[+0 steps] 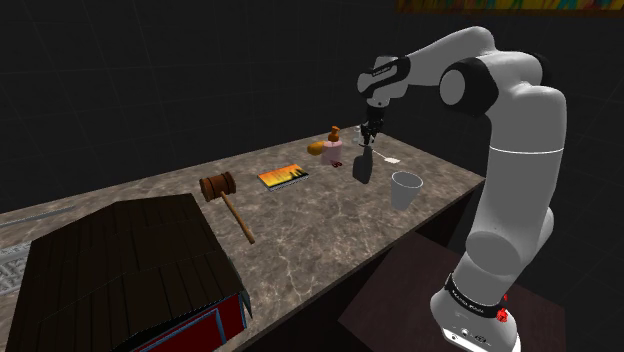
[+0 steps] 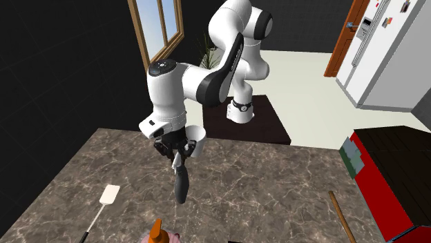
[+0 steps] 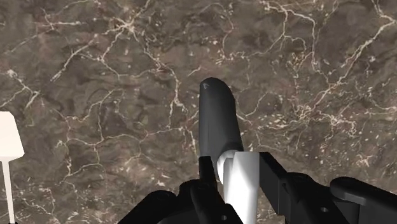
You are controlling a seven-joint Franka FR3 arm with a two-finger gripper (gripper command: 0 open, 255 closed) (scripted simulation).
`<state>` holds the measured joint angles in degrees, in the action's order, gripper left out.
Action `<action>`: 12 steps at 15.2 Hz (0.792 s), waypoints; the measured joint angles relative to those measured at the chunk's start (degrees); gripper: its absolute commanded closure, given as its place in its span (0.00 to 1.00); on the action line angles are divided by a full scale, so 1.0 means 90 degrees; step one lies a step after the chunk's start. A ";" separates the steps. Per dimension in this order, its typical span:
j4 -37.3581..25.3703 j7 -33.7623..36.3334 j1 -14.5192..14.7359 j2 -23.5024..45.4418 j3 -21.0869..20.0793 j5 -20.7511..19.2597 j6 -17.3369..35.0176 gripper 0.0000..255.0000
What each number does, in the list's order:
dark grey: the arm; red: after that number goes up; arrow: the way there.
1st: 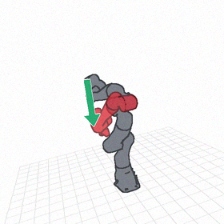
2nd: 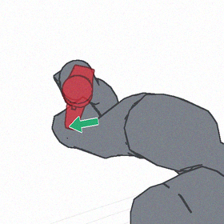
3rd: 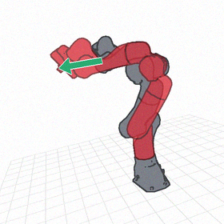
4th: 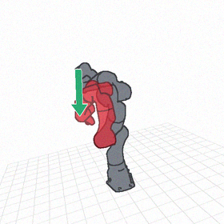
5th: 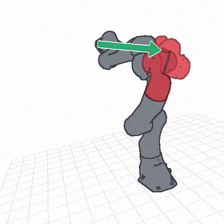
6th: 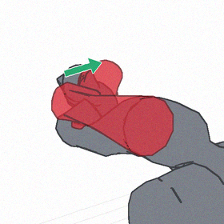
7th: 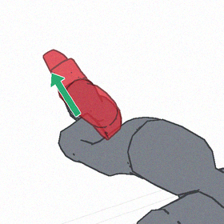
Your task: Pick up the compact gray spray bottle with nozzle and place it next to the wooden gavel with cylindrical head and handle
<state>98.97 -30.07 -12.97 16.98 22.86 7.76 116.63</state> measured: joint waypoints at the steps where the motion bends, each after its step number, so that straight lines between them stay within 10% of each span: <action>1: -0.0001 0.0000 0.0000 -0.0001 0.0000 0.0000 0.0000 1.00; 12: -0.0152 0.0034 0.0010 -0.0081 0.0014 -0.0044 -0.0226 1.00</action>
<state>97.61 -29.77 -12.87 16.25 22.99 7.37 114.60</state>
